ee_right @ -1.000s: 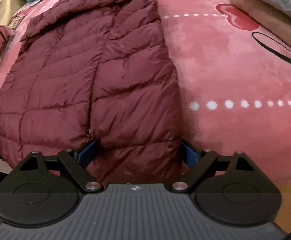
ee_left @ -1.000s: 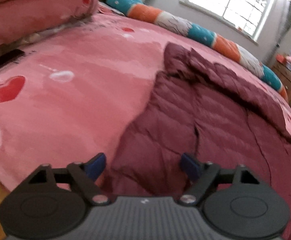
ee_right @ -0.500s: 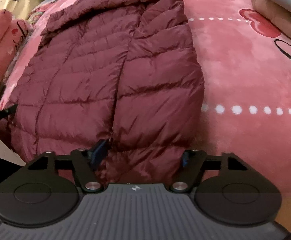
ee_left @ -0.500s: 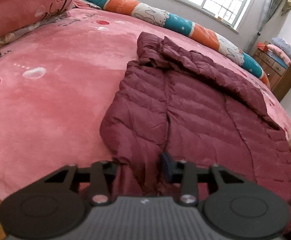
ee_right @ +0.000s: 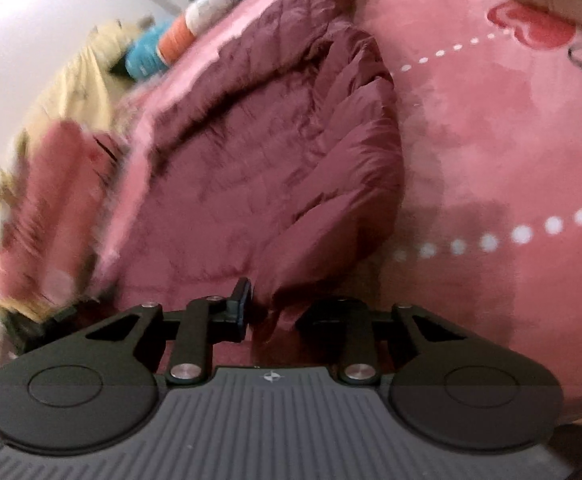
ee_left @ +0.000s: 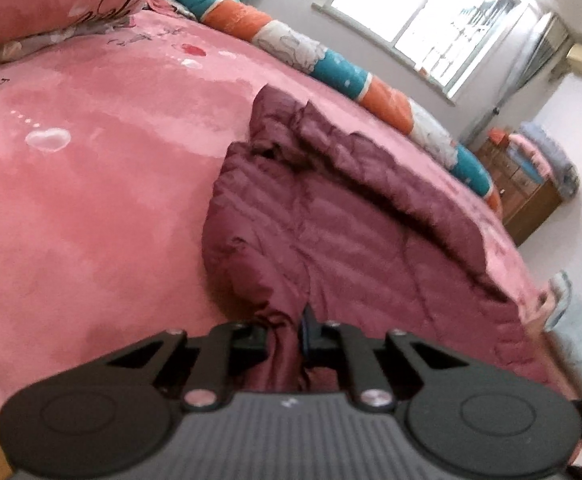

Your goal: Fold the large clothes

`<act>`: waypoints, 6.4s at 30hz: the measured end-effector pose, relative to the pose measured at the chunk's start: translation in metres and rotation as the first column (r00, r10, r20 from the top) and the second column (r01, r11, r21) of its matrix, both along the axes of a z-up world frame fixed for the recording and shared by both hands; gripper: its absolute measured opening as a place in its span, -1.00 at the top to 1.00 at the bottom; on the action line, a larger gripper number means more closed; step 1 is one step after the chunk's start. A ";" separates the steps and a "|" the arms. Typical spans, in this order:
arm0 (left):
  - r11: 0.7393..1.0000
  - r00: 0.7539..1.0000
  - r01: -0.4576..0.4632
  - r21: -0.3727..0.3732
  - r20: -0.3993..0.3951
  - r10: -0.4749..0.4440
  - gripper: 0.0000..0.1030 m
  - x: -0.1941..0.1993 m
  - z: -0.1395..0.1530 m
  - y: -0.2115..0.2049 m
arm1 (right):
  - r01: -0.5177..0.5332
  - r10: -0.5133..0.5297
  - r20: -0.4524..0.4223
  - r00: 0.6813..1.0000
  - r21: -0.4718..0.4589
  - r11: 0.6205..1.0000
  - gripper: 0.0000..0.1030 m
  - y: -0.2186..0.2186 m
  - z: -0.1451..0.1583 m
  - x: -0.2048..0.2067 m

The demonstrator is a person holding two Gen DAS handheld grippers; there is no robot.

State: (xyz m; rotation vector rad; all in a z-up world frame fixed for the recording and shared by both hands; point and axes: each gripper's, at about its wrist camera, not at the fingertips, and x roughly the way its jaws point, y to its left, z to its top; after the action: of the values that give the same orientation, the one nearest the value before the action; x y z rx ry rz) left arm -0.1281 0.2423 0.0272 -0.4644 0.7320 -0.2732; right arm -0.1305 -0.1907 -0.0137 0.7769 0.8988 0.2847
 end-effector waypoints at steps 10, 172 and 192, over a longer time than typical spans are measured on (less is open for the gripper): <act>0.982 0.998 -0.018 -0.187 0.055 0.028 0.82 0.015 0.020 0.003 | 0.074 -0.088 0.020 0.996 0.382 0.921 0.39 -0.025 -0.016 0.009; 0.937 0.991 -0.053 0.346 0.130 0.008 -0.14 0.054 0.026 -0.126 | 0.093 0.144 0.306 0.941 -0.644 0.759 -1.00 0.075 0.011 0.085; 0.925 0.992 -0.050 0.377 0.129 0.001 -0.22 0.091 -0.001 -0.137 | 0.286 -0.196 0.219 0.956 -0.534 0.796 -1.00 -0.015 -0.027 0.143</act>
State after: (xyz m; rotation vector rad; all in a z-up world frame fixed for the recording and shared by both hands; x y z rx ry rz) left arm -0.0369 0.1057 0.0264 -0.0858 0.6346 -0.1292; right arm 0.0120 -0.2057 -0.0403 0.3029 0.6729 -0.1514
